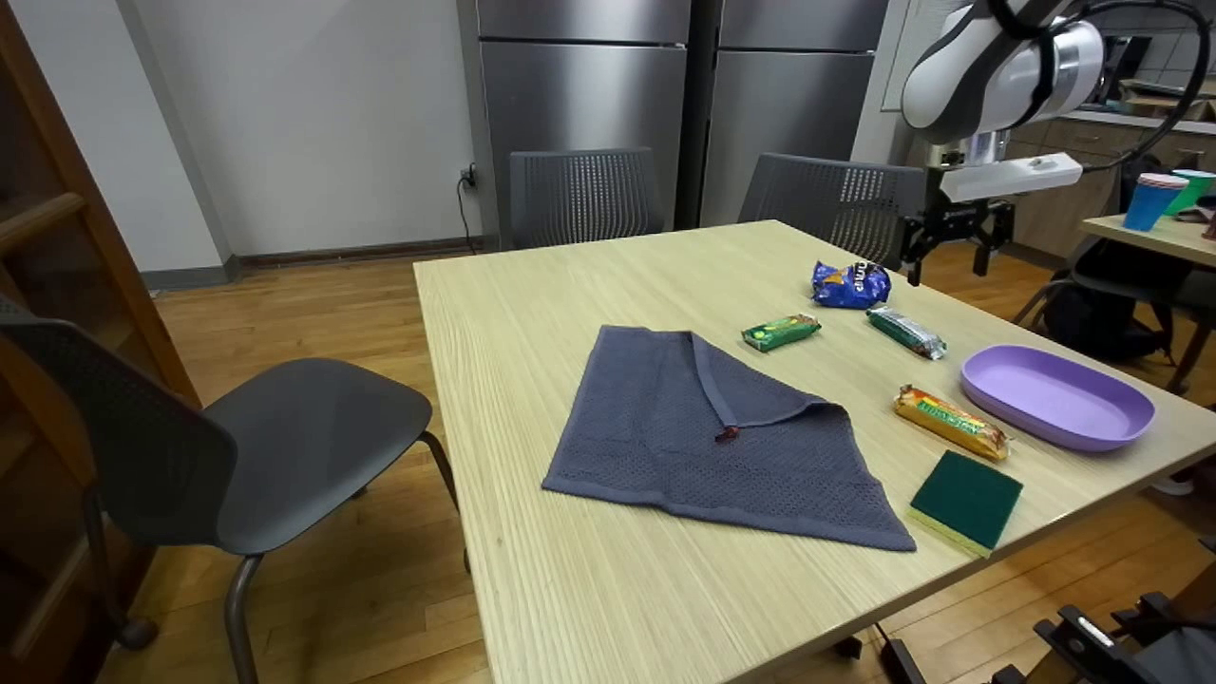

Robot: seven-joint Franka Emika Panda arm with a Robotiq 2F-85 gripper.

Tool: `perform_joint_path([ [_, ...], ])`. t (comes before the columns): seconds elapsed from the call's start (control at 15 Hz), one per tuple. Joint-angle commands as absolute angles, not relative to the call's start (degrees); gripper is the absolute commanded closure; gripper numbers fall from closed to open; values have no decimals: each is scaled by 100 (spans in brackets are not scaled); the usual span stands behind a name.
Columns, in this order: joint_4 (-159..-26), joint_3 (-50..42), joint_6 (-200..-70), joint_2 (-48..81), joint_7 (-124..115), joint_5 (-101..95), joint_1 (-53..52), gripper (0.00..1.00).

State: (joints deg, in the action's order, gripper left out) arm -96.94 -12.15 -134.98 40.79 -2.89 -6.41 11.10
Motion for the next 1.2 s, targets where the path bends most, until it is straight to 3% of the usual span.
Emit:
perform_joint_path([
  [0.0, -9762, -1097, -13677, 4069, 292, -687, 1304, 0],
  [1.13, -9689, -983, -13594, 4212, 1002, -658, 1485, 0],
])
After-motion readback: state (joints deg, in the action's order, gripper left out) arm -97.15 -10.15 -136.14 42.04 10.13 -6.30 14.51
